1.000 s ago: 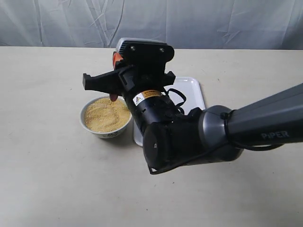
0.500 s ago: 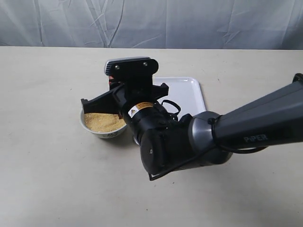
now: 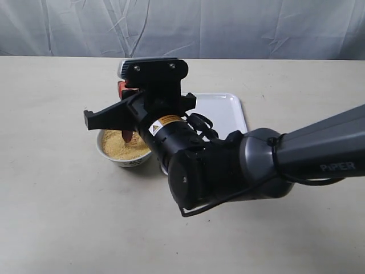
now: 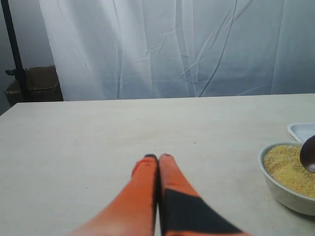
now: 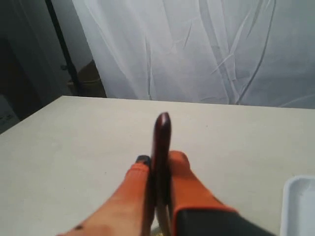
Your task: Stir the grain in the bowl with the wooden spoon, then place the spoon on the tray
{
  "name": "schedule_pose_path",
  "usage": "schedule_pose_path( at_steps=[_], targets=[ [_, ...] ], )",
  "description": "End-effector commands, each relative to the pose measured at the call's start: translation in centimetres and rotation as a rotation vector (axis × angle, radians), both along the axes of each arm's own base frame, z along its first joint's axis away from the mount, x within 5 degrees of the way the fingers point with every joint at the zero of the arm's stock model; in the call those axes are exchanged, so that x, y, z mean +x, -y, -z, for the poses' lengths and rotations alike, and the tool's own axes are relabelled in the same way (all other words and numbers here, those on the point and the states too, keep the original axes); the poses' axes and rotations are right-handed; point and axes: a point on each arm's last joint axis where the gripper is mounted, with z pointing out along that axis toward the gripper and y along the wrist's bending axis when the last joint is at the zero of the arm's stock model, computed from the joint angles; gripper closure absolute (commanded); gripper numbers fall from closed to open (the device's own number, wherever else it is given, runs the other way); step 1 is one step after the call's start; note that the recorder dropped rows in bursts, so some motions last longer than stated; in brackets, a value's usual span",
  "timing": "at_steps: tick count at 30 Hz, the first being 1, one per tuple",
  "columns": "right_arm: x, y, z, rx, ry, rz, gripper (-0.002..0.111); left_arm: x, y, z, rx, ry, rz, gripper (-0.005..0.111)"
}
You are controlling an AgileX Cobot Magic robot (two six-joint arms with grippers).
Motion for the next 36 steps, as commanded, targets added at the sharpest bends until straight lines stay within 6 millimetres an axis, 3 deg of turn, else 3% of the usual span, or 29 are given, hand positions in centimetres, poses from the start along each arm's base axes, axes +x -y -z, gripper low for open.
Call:
schedule_pose_path(
  at_steps=[1,9,23,30,36],
  targets=[
    [0.1,0.3,-1.2,0.020,0.030,0.014,0.109,0.0,0.0,0.0,0.004,0.013,0.001,0.107],
    [0.4,0.7,-1.5,-0.079,0.129,0.054,0.109,0.0,0.0,0.0,0.004,0.013,0.001,0.107],
    [0.7,0.3,3.2,-0.141,0.012,0.077,0.109,0.0,0.0,0.0,0.004,0.013,0.001,0.107],
    [0.3,-0.4,2.4,-0.017,-0.011,0.005,0.109,0.0,0.0,0.0,0.004,0.013,0.001,0.107],
    [0.2,0.0,-0.2,-0.051,0.078,-0.001,0.109,0.0,0.0,0.0,0.004,0.013,0.001,0.107]
  ],
)
